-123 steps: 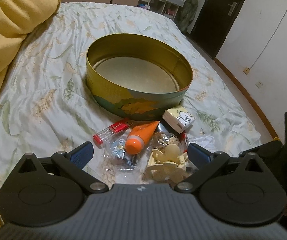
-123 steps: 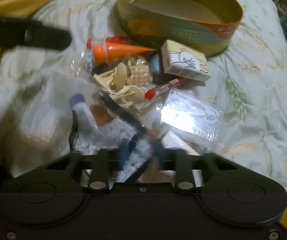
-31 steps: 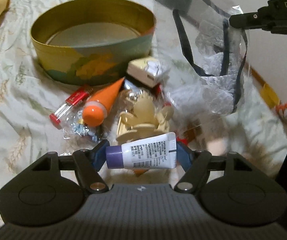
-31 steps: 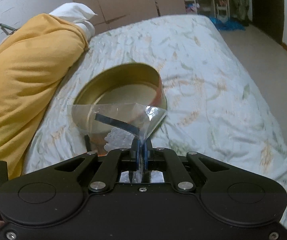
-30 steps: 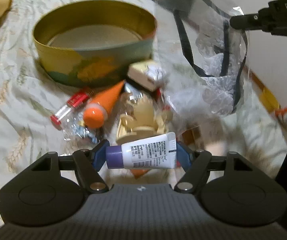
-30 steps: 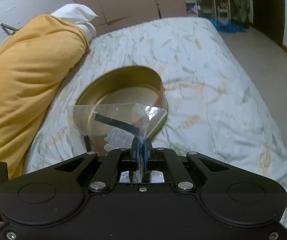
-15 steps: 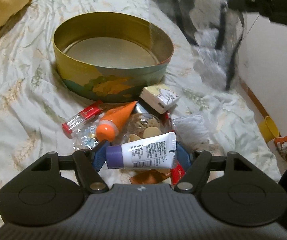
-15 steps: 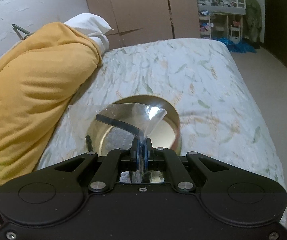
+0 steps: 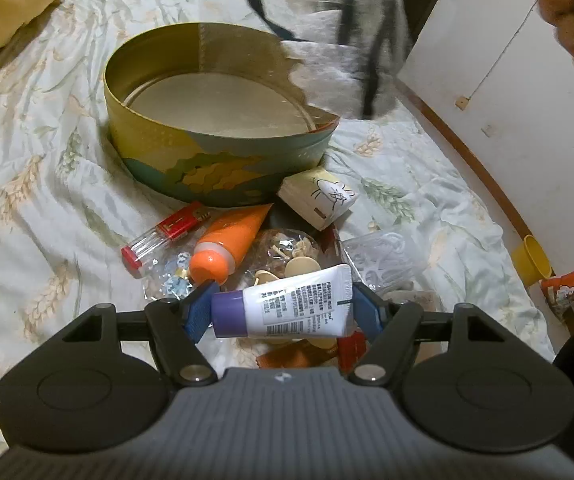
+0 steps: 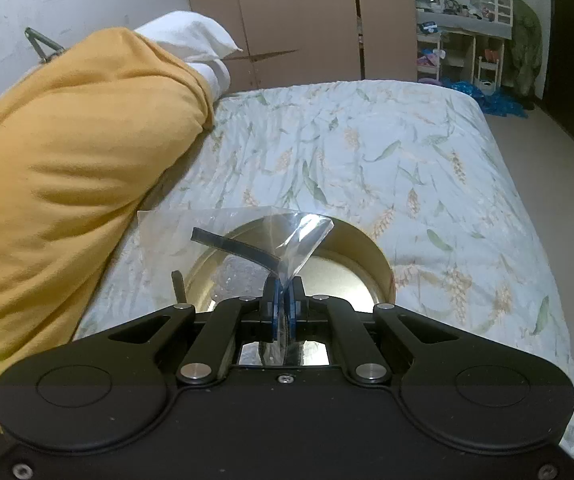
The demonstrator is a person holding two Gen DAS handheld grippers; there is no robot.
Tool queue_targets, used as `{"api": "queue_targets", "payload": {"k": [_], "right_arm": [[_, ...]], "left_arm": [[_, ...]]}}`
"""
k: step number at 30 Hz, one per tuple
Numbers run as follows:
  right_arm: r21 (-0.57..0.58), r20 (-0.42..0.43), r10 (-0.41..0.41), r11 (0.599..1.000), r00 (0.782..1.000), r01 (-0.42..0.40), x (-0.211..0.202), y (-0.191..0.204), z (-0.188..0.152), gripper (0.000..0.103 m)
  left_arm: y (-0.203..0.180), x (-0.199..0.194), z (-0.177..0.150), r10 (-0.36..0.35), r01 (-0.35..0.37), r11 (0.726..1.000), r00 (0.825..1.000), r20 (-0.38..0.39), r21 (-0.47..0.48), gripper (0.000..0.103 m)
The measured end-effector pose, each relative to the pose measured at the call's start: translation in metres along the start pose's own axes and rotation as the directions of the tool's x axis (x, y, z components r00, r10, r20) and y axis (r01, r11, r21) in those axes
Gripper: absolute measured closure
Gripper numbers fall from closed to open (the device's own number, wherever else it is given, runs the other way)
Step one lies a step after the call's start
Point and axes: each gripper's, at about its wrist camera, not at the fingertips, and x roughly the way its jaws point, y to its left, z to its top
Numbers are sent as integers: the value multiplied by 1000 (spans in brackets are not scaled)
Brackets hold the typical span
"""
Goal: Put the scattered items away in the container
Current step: 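Lower the bag into the gold tin and open the right gripper, then grasp the yellow bunny-print box with the right gripper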
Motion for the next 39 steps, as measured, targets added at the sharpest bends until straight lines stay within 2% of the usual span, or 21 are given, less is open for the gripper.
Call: {"api": "queue_targets", "payload": {"k": [1,12,14,15,16,17,18,19,25,30,35,36,39], "right_arm": [[2,-5,-4,1000,1000,4,6,0,3,99],[50,-28,-71,996,997,72,58,-5,19,98],[68,-37,-74,995,997,76,61,-10,19,89],[80,-41,-76,994,996,79,62,-13,17,77],[90,-39,-81,992,996,85,60,-15,15,61],[89,-29,-89,992,996,91,57,-16,13,55],[79,-19,-98,992,995,99,53,-17,9,53],[68,-17,-103,992,995,104,50,-17,5,53],[75,-56,-80,994,995,85,25,-26,-27,39],[62,-127,-69,995,990,77,7,-35,-65,32],[82,-210,-76,992,975,95,2,-46,-99,24],[86,-217,-75,992,973,95,3,-48,-105,20],[83,-230,-57,994,972,78,7,-52,-116,16]], "left_arm": [[0,0,0,-28,28,999,999,-15,34,30],[1,2,0,-42,43,998,999,-24,50,30],[1,2,0,-43,44,998,999,-24,51,30],[1,2,0,-43,44,998,999,-25,52,30],[1,2,0,-42,43,998,999,-25,52,30],[1,2,0,-41,42,998,999,-24,53,30],[2,2,1,-87,93,989,995,-52,113,30],[2,1,1,-98,105,986,993,-59,126,30],[4,0,2,-99,105,986,993,-57,131,30],[4,0,3,-96,103,986,994,-58,133,30],[5,0,2,-93,101,985,994,-58,138,30],[5,0,2,-94,102,985,994,-60,143,30],[4,0,1,-87,95,984,994,-60,151,30]]}}
